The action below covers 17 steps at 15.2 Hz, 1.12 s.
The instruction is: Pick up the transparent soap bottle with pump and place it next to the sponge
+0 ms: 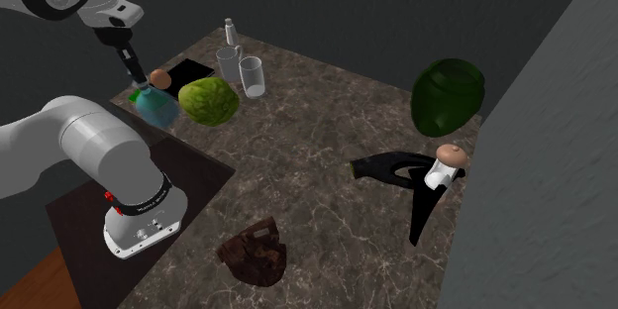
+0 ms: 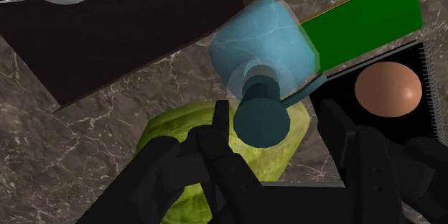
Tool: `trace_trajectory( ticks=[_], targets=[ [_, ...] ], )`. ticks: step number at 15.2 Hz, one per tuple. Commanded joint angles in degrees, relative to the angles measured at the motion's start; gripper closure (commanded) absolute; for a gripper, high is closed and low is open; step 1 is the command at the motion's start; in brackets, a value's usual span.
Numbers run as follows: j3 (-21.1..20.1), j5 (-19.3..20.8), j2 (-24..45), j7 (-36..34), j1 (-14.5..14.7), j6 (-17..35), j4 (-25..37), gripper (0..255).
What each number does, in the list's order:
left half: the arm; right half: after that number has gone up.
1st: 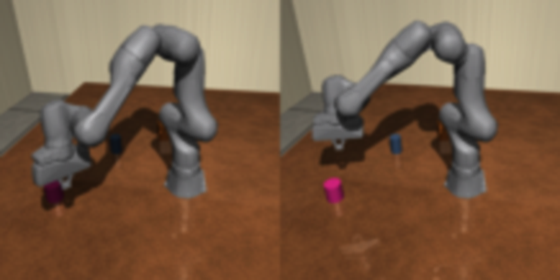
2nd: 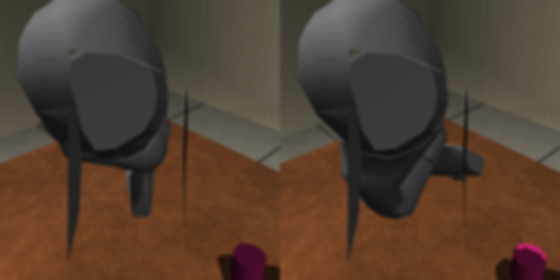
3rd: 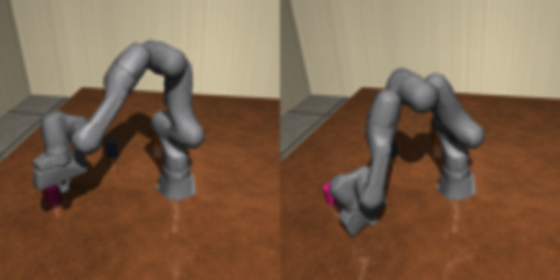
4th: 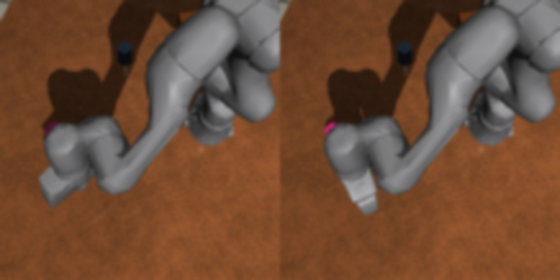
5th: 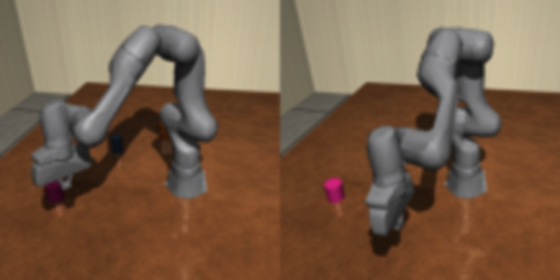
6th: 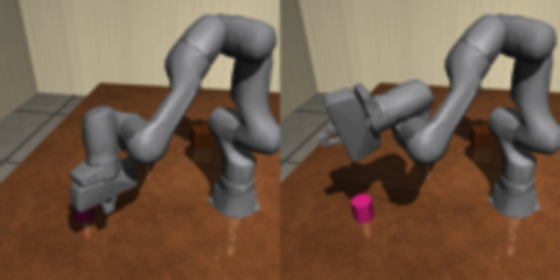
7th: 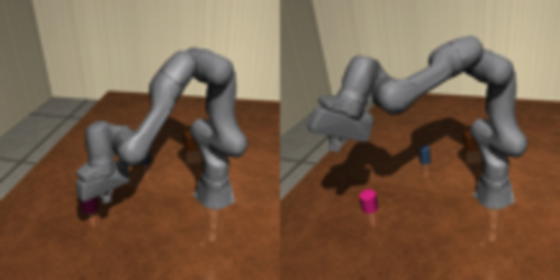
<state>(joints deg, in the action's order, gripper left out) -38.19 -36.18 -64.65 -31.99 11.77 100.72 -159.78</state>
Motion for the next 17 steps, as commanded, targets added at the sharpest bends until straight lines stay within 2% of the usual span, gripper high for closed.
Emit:
trace_trajectory(
  ticks=[1,5,9,17],
  targets=[
    [0.0,0.0,0.0,0.0,0.0,0.0,0.0,0],
    [0.0,0.0,0.0,0.0,0.0,0.0,-0.1,0],
    [4.6,4.3,-0.4,-0.5,-1.5,-6.6,6.2,0],
    [4.6,4.3,-0.4,-0.5,-1.5,-6.6,6.2,0]
  ],
)
